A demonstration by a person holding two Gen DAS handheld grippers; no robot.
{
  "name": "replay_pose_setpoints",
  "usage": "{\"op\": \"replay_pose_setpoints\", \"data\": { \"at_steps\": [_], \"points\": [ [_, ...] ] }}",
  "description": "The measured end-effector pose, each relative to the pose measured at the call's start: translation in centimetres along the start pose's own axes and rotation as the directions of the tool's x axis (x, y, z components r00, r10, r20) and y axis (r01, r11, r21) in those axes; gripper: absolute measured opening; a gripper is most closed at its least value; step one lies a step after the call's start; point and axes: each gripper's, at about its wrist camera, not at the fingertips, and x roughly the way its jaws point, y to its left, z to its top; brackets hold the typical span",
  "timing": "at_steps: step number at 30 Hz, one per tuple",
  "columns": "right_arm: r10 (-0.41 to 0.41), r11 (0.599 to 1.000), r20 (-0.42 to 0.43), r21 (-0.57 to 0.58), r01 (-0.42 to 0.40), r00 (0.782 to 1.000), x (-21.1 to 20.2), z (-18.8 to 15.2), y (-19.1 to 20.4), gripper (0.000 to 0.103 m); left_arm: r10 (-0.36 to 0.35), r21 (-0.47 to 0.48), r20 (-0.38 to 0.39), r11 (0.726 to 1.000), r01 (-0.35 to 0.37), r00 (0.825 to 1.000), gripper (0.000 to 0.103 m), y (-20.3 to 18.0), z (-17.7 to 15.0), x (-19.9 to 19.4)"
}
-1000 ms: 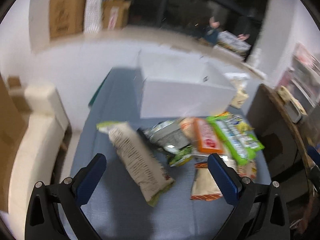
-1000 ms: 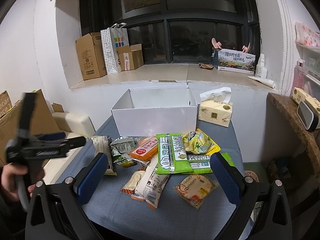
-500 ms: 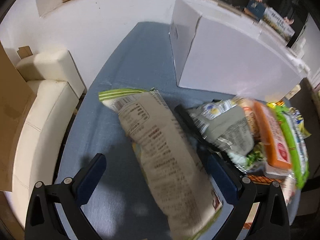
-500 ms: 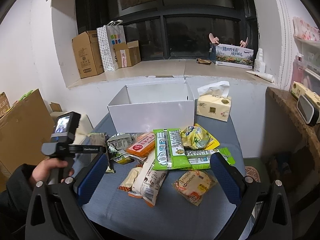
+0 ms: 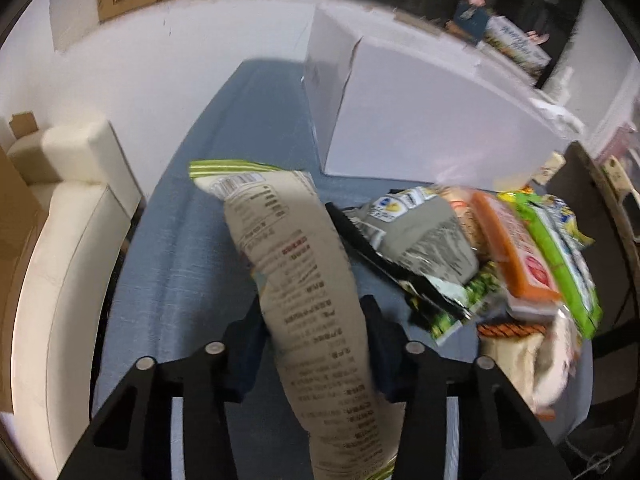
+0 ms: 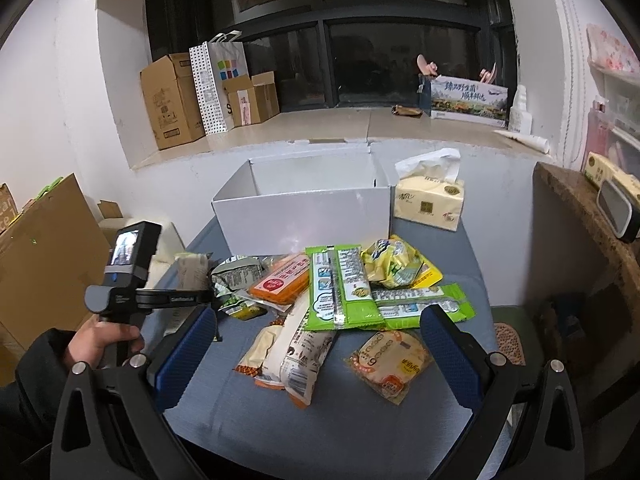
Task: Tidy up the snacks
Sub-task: 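Grasp the cream chip bag with the left gripper and lift it, then carry the chip bag into the box with the left gripper while the right drops in the grey foil packet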
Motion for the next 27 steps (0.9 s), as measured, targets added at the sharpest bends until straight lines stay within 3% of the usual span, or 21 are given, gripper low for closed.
{"op": "replay_pose_setpoints", "data": {
  "at_steps": [3, 6, 9, 13, 17, 22, 27],
  "points": [
    [0.009, 1.0, -0.004, 0.009, -0.009, 1.0, 0.4, -0.1, -0.1, 0.103, 0.004, 0.03, 0.044, 1.0, -0.005, 0.999, 0.037, 0.3, -0.8, -1.7],
    [0.014, 1.0, -0.018, 0.001, -0.014, 1.0, 1.0, -0.1, 0.3, 0.103, 0.001, 0.051, 0.066, 0.999, -0.004, 0.998, 0.035, 0.5, -1.6, -3.2],
    [0.022, 1.0, -0.019, -0.019, -0.022, 1.0, 1.5, 0.1, 0.9, 0.103, -0.021, 0.101, 0.14, 0.995, 0.007, 0.99, 0.035, 0.6, -1.9, -5.7],
    [0.032, 0.995, -0.025, -0.093, -0.034, 0.999, 3.0, 1.0, 2.8, 0.103, -0.033, 0.192, 0.26, 0.981, -0.018, 0.965, 0.035, -0.2, -2.2, -10.9],
    [0.062, 0.967, 0.006, -0.247, -0.059, 0.998, 5.6, 2.6, 6.3, 0.103, -0.051, 0.226, 0.343, 0.974, -0.03, 0.938, 0.035, -0.3, -2.3, -15.3],
    [0.102, 0.898, -0.134, -0.415, -0.149, 0.986, 12.4, 3.8, 11.8, 0.103, -0.058, 0.228, 0.399, 0.973, -0.038, 0.915, 0.035, 0.6, -1.8, -19.1],
    [0.016, 0.872, -0.27, -0.467, -0.146, 0.963, 19.6, 3.2, 15.0, 0.103, -0.056, 0.217, 0.422, 0.975, -0.041, 0.905, 0.035, 1.3, -1.8, -20.1]
  ]
}}
